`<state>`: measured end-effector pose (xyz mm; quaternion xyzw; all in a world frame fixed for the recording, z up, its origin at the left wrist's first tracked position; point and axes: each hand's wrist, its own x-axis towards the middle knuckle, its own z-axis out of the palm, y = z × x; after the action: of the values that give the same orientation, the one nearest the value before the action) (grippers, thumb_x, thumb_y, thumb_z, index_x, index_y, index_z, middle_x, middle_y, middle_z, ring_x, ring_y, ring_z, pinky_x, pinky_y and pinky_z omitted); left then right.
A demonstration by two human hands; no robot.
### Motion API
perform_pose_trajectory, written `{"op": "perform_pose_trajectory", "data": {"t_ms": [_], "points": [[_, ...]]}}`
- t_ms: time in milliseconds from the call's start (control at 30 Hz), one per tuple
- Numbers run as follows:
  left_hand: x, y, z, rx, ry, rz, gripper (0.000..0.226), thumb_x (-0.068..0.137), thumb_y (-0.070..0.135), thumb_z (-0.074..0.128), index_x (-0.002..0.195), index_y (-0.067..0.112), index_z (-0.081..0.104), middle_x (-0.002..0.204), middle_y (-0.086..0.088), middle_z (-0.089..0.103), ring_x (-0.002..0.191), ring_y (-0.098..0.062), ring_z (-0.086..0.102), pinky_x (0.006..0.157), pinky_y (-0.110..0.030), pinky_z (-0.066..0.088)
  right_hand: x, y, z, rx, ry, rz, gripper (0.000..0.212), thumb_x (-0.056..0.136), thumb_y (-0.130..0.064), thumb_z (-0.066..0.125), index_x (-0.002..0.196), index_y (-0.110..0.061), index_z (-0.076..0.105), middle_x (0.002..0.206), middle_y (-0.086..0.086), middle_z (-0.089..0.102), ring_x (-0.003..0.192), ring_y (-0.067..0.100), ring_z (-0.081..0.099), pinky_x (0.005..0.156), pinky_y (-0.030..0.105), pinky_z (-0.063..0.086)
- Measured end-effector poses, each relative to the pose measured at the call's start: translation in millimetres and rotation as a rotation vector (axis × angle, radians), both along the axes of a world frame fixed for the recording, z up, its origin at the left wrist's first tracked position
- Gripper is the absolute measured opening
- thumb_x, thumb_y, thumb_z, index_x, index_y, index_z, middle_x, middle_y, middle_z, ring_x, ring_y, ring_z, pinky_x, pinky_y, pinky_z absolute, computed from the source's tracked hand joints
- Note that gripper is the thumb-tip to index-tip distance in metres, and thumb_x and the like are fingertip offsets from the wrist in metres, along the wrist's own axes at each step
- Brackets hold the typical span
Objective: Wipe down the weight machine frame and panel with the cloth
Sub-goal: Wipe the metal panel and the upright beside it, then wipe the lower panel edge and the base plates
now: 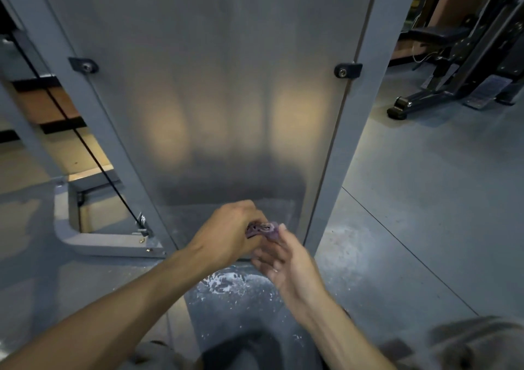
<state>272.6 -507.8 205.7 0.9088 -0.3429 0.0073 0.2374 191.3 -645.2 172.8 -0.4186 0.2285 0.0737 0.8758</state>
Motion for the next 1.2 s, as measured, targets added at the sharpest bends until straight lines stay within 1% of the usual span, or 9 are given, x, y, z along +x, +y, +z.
{"op": "perform_pose_trajectory", "data": {"t_ms": [67, 200, 367, 567, 700, 833, 967, 1067, 1200], "points": [[-3.3, 4.7, 3.8, 0.077, -0.012, -0.037, 0.021, 0.077, 0.032, 0.064, 0.095, 0.030, 0.074, 0.092, 0.011, 0.059, 0.084, -0.014, 0.065, 0.072, -0.033, 0.053, -4.6, 12.9, 4.7, 0.117, 0.043, -0.057, 0.039, 0.101, -0.037, 0.059, 0.113, -0.001, 0.070, 0.105, 0.021, 0.074, 0.095, 0.029, 0.071, 0.096, 0.042, 0.057], [-10.5, -6.7, 6.6, 0.256, -0.093, -0.101, 0.016, 0.087, 0.019, 0.065, 0.101, 0.022, 0.069, 0.104, 0.003, 0.057, 0.103, -0.022, 0.058, 0.079, -0.045, 0.054, -5.6, 22.8, 4.1, 0.220, 0.087, -0.126, 0.032, 0.097, -0.037, 0.065, 0.106, -0.007, 0.071, 0.093, 0.012, 0.072, 0.088, 0.022, 0.068, 0.106, 0.044, 0.053], [-3.2, -30.6, 0.6, 0.337, -0.113, -0.160, 0.024, 0.090, 0.018, 0.062, 0.113, 0.022, 0.066, 0.109, 0.002, 0.057, 0.108, -0.020, 0.052, 0.082, -0.043, 0.053, -0.1, 11.9, -10.8, 0.297, 0.157, -0.187, 0.029, 0.100, -0.035, 0.064, 0.093, -0.008, 0.069, 0.079, 0.008, 0.070, 0.072, 0.018, 0.072, 0.077, 0.036, 0.064], [23.4, -26.4, -19.5, 0.145, 0.177, -0.261, 0.029, 0.087, 0.027, 0.077, 0.116, 0.030, 0.073, 0.106, 0.011, 0.071, 0.095, -0.007, 0.065, 0.088, -0.031, 0.053, 13.1, -13.3, -48.9, 0.032, 0.206, -0.260, 0.023, 0.102, -0.022, 0.060, 0.115, -0.008, 0.072, 0.098, 0.010, 0.075, 0.087, 0.022, 0.071, 0.086, 0.038, 0.058], [49.7, -18.7, -17.0, -0.031, -0.007, -0.190, 0.029, 0.097, 0.015, 0.065, 0.125, 0.021, 0.071, 0.116, 0.006, 0.072, 0.104, -0.014, 0.067, 0.093, -0.022, 0.047, 27.6, -28.5, -77.0, -0.147, 0.284, -0.361, 0.014, 0.101, -0.013, 0.058, 0.109, -0.006, 0.066, 0.086, 0.008, 0.072, 0.071, 0.020, 0.070, 0.065, 0.031, 0.058], [69.9, -12.6, -10.0, -0.163, -0.149, -0.111, 0.038, 0.098, 0.004, 0.055, 0.132, 0.018, 0.066, 0.125, 0.004, 0.069, 0.114, -0.018, 0.064, 0.100, -0.031, 0.049, 46.0, -34.3, -82.0, -0.235, 0.256, -0.428, 0.010, 0.101, -0.012, 0.056, 0.096, -0.009, 0.064, 0.076, 0.006, 0.071, 0.064, 0.016, 0.068, 0.055, 0.028, 0.057], [76.4, -13.9, -2.6, -0.275, -0.130, -0.050, 0.048, 0.097, -0.004, 0.052, 0.139, 0.016, 0.061, 0.130, 0.004, 0.066, 0.118, -0.010, 0.062, 0.101, -0.013, 0.042, 67.1, -42.6, -61.9, -0.289, 0.063, -0.506, 0.014, 0.103, -0.014, 0.056, 0.105, -0.003, 0.064, 0.076, 0.007, 0.073, 0.066, 0.016, 0.071, 0.060, 0.030, 0.060], [82.0, -18.3, -0.1, -0.330, -0.116, -0.026, 0.050, 0.094, -0.006, 0.051, 0.138, 0.015, 0.061, 0.129, 0.004, 0.067, 0.118, -0.007, 0.063, 0.105, -0.022, 0.047, 88.3, -44.4, -43.3, -0.295, -0.005, -0.541, 0.013, 0.102, -0.016, 0.060, 0.104, -0.004, 0.064, 0.079, 0.009, 0.075, 0.067, 0.021, 0.073, 0.056, 0.029, 0.058], [83.2, -24.5, -0.8, -0.360, -0.086, -0.031, 0.047, 0.093, -0.007, 0.051, 0.134, 0.013, 0.064, 0.125, 0.003, 0.067, 0.115, -0.005, 0.064, 0.103, -0.026, 0.049, 110.9, -43.2, -38.8, -0.367, 0.041, -0.598, 0.011, 0.096, -0.017, 0.065, 0.086, -0.014, 0.063, 0.073, 0.005, 0.071, 0.056, 0.013, 0.061, 0.047, 0.024, 0.040]]}}
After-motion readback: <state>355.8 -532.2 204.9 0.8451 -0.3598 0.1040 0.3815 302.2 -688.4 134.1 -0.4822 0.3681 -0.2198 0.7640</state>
